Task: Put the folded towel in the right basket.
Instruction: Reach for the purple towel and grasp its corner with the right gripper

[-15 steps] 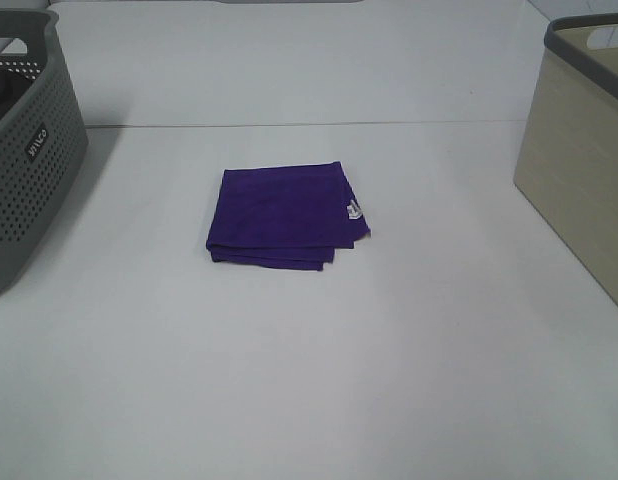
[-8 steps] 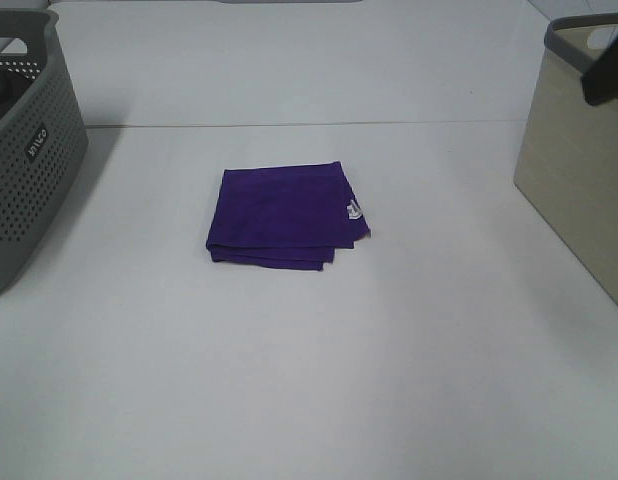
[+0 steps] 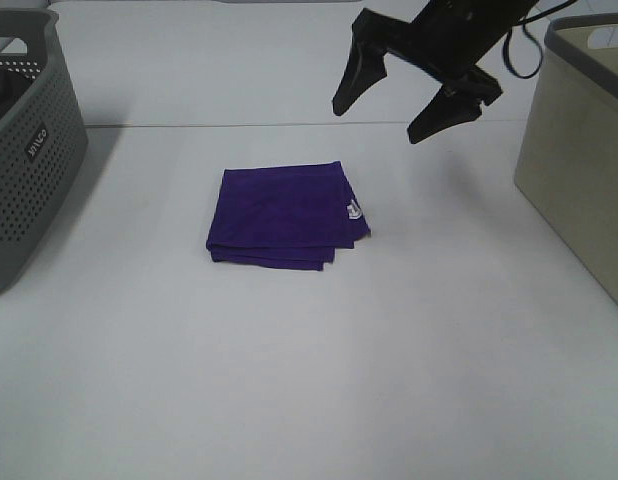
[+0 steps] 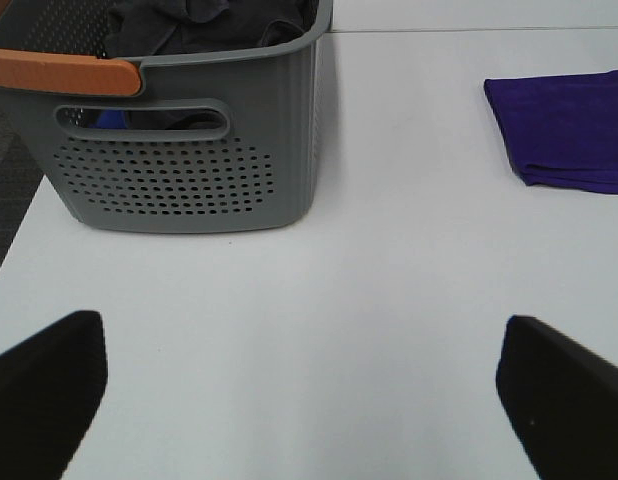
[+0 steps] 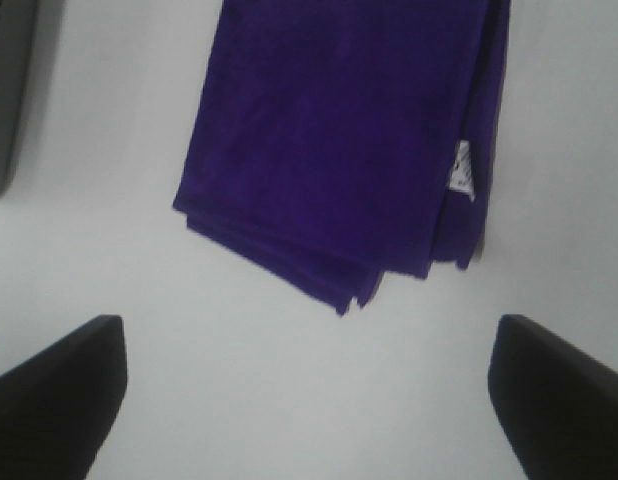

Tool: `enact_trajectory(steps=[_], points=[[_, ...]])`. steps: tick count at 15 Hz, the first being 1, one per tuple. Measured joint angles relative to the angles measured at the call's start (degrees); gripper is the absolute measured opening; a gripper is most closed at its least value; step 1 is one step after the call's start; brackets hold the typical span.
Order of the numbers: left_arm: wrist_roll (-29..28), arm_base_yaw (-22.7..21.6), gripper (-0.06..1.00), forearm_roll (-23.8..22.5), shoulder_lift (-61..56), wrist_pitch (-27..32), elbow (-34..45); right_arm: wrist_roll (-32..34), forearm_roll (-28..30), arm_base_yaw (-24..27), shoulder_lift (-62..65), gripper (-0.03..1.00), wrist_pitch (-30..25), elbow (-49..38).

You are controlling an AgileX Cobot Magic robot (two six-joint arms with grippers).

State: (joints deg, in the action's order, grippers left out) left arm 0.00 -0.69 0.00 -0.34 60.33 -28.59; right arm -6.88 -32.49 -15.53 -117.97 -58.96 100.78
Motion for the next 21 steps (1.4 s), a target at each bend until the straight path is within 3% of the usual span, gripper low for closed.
enact_trajectory(steps=[3, 6, 11, 17, 21], points=[[0.0, 0.0, 0.99, 0.0, 0.0, 0.0, 0.0, 0.17, 0.0, 0.0, -12.95, 0.94, -0.4, 11.29], [0.0, 0.0, 0.99, 0.0, 0.0, 0.0, 0.0, 0.4, 0.23, 0.0, -20.57, 0.94, -0.69, 16.9], [0.0, 0.0, 0.99, 0.0, 0.0, 0.0, 0.0, 0.57, 5.04, 0.0, -25.61, 0.94, -0.23, 17.59], [0.0, 0.0, 0.99, 0.0, 0.0, 0.0, 0.0, 0.57, 4.76, -0.23, -26.3, 0.93, 1.03, 17.99], [0.0, 0.0, 0.99, 0.0, 0.0, 0.0, 0.0, 1.32, 0.74, -5.04, -28.76, 0.9, 2.92, 19.37]])
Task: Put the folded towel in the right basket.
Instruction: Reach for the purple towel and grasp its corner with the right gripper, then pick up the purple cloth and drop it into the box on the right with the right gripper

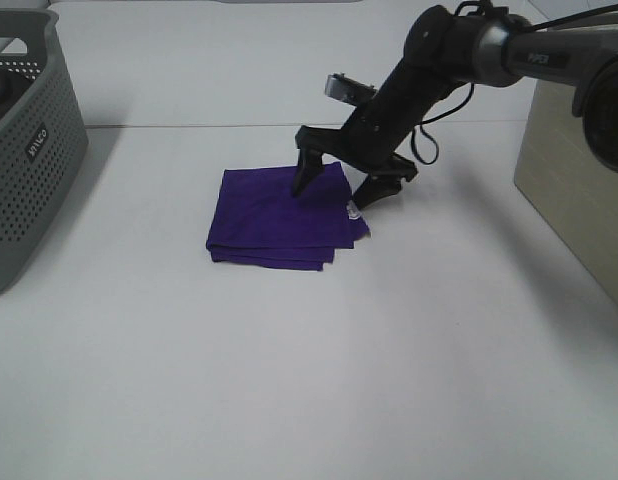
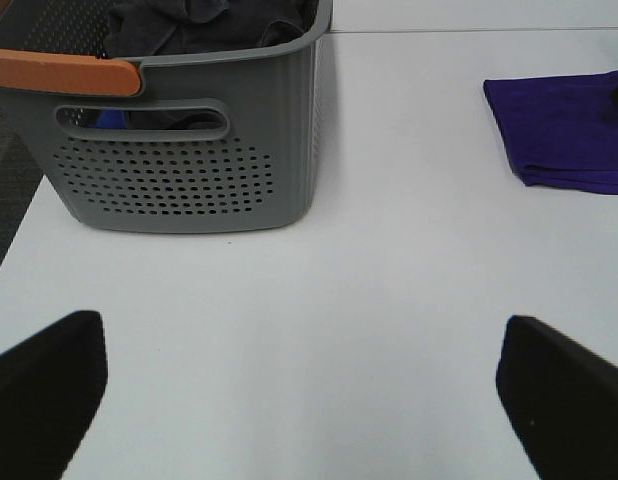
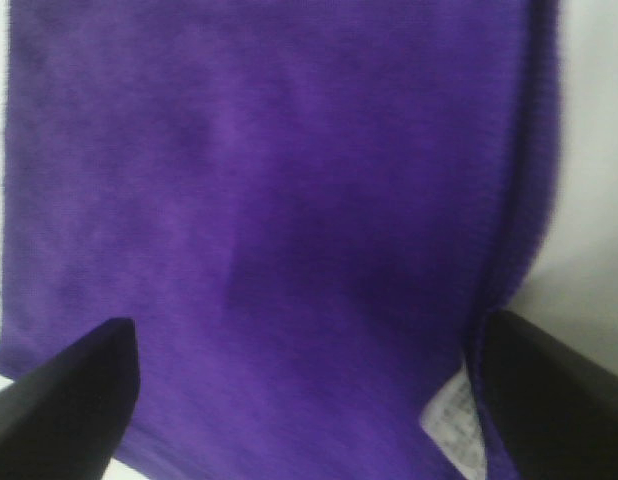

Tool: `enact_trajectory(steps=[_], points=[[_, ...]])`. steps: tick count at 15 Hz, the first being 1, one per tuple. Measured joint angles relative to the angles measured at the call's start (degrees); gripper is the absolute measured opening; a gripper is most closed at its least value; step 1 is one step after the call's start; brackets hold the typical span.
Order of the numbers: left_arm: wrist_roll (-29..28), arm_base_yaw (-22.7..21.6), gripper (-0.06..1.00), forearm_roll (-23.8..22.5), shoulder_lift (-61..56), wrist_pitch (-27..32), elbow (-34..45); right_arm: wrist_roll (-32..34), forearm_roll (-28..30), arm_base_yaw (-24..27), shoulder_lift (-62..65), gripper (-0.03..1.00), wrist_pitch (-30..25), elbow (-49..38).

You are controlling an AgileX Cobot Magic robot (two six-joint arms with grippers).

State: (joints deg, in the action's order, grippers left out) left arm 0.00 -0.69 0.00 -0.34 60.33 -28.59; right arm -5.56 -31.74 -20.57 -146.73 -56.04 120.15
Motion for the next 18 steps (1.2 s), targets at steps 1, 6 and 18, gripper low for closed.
enact_trajectory(steps=[1, 6, 18], points=[[0.0, 0.0, 0.99, 0.0, 0.0, 0.0, 0.0, 0.11, -1.49, -2.06, -0.63, 0.85, 1.66, 0.17], [0.0, 0.0, 0.99, 0.0, 0.0, 0.0, 0.0, 0.29, -2.23, -10.26, -2.58, 0.07, 9.85, 0.17], [0.0, 0.0, 0.99, -0.4, 0.0, 0.0, 0.0, 6.3, 8.59, 4.81, 14.95, 0.05, -13.12, 35.12]])
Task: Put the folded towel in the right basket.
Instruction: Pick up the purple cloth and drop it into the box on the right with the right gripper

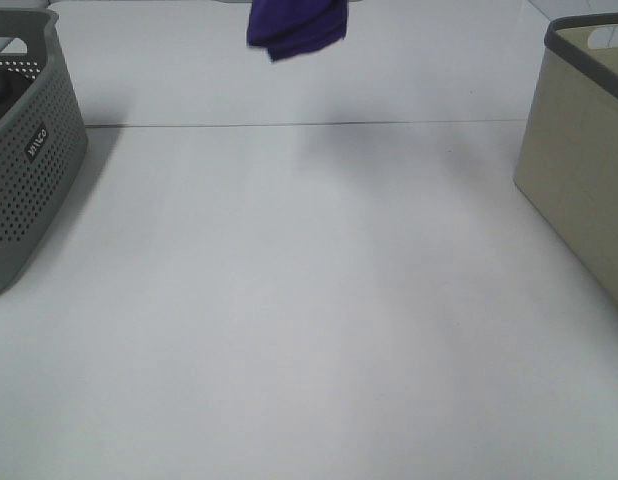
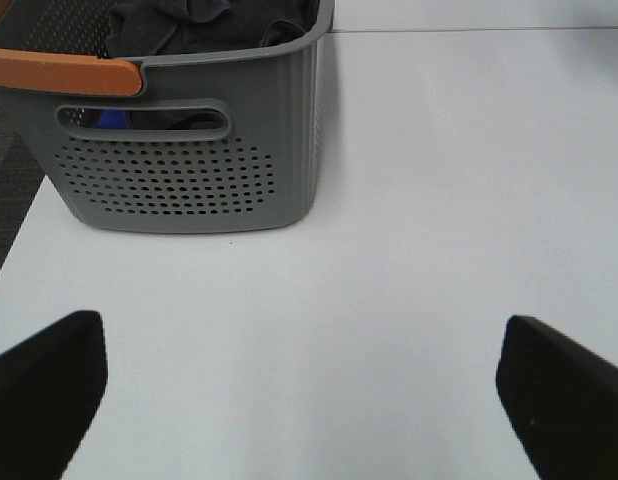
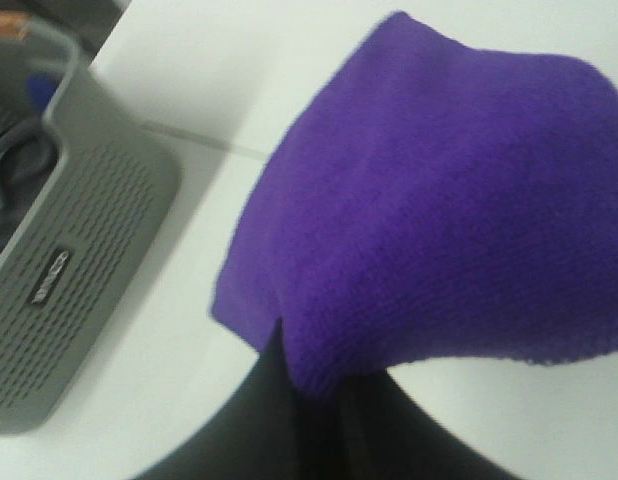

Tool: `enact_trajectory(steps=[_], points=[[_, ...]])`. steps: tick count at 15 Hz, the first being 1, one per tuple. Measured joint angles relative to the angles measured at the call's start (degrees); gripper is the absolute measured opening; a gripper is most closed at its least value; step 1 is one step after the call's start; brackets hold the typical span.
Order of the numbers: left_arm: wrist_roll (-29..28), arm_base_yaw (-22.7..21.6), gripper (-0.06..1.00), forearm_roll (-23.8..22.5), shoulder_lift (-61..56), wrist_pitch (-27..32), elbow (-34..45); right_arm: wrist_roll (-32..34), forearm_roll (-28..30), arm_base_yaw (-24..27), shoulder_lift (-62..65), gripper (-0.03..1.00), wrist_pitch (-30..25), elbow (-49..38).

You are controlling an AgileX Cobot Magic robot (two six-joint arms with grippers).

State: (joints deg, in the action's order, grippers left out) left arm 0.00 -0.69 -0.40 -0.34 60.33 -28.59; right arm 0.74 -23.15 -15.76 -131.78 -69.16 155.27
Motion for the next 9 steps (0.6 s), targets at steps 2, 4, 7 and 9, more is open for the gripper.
enact_trajectory(steps=[2, 4, 7, 9], points=[[0.0, 0.0, 0.99, 0.0, 0.86, 0.0, 0.0, 1.09, 3.09, 5.9, 4.47, 0.05, -0.06, 0.11], [0.0, 0.0, 0.99, -0.06, 3.5, 0.0, 0.0, 1.49, 6.13, 13.52, 10.49, 0.05, -0.11, -1.66], [0.0, 0.0, 0.99, -0.46, 6.59, -0.06, 0.0, 1.26, 11.63, 22.98, 18.51, 0.05, -0.11, -11.4], [0.0, 0.0, 0.99, -0.46, 6.7, -0.06, 0.0, 0.11, 16.9, 28.02, 20.57, 0.05, -0.46, -21.6]])
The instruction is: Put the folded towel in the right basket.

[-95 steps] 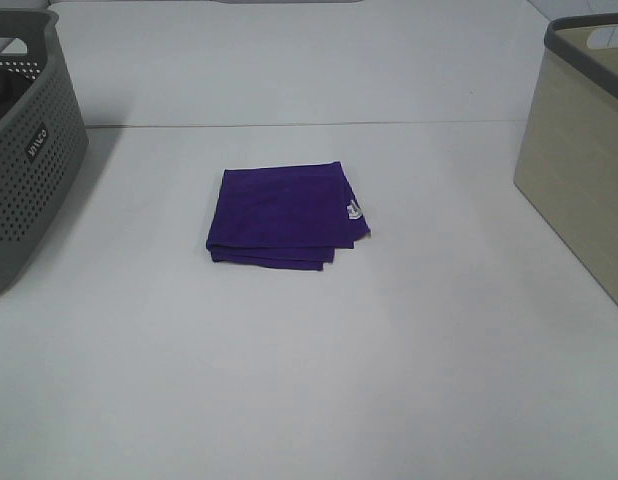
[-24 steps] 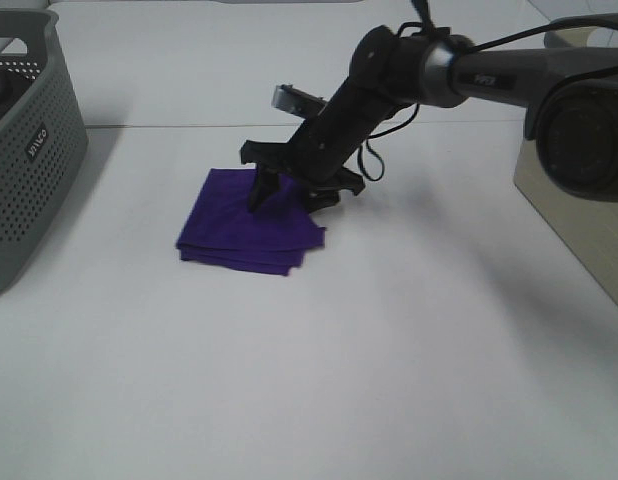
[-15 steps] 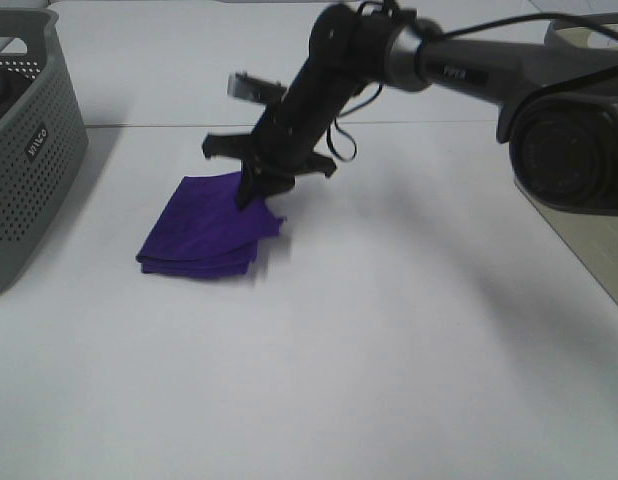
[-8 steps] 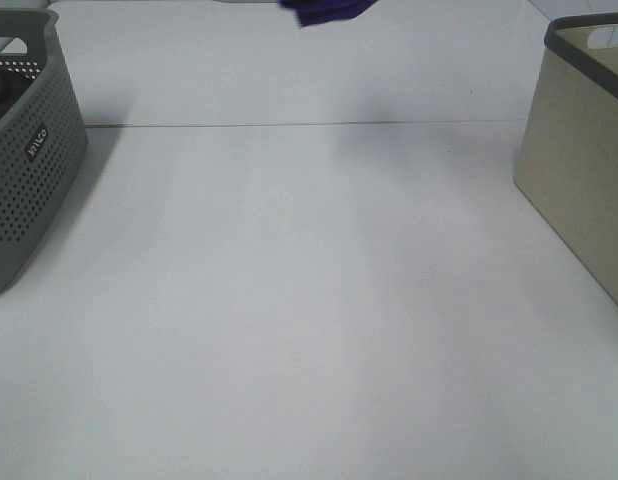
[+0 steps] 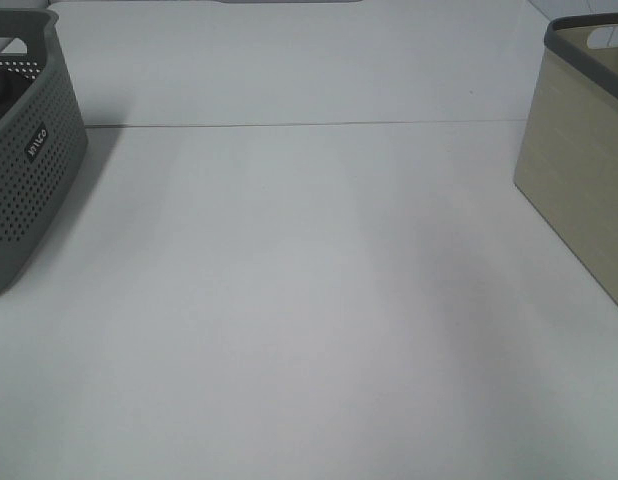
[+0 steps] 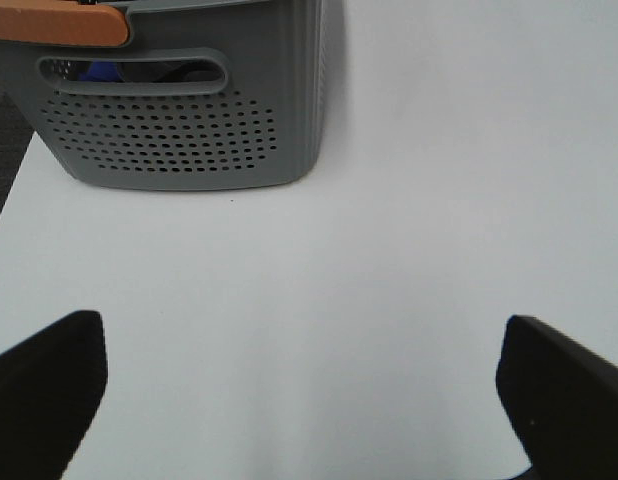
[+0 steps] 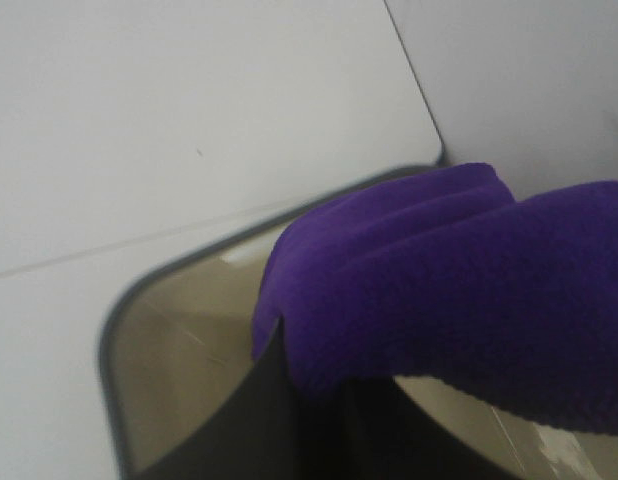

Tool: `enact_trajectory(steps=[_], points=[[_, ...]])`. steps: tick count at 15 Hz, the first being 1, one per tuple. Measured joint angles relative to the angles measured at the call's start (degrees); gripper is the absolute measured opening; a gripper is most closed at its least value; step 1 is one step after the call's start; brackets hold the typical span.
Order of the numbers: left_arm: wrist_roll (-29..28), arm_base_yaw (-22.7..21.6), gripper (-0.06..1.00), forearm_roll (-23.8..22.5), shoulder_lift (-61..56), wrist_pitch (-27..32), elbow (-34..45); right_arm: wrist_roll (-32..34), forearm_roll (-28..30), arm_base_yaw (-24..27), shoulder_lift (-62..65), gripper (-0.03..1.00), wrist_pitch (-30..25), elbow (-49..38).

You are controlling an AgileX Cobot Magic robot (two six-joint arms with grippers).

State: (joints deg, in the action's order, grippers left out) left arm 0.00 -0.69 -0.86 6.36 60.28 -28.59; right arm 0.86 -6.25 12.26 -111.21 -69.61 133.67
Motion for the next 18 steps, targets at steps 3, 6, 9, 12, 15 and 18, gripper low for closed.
enact_trajectory(steps=[3, 6, 9, 12, 15, 18], points=[[0.0, 0.0, 0.99, 0.0, 0.0, 0.0, 0.0, -0.17, 5.56, 0.8, -0.17, 0.05, -0.29, -11.46], [0.0, 0.0, 0.99, 0.0, 0.0, 0.0, 0.0, -0.17, 6.53, 0.8, -0.74, 0.25, -0.46, -17.99], [0.0, 0.0, 0.99, 0.0, 0.0, 0.0, 0.0, -0.17, 6.25, 0.8, -1.66, 0.78, -0.46, -18.39], [0.0, 0.0, 0.99, 0.0, 0.0, 0.0, 0.0, -1.6, 4.76, 0.8, -1.49, 0.95, -0.46, -18.39], [0.0, 0.0, 0.99, 0.0, 0.0, 0.0, 0.0, -3.32, 0.34, -0.11, -1.38, 0.95, -0.4, -18.39], [-0.34, 0.0, 0.99, -0.23, -0.92, 0.0, 0.0, -3.32, -0.63, -10.14, -1.32, 0.95, -0.4, -18.39]])
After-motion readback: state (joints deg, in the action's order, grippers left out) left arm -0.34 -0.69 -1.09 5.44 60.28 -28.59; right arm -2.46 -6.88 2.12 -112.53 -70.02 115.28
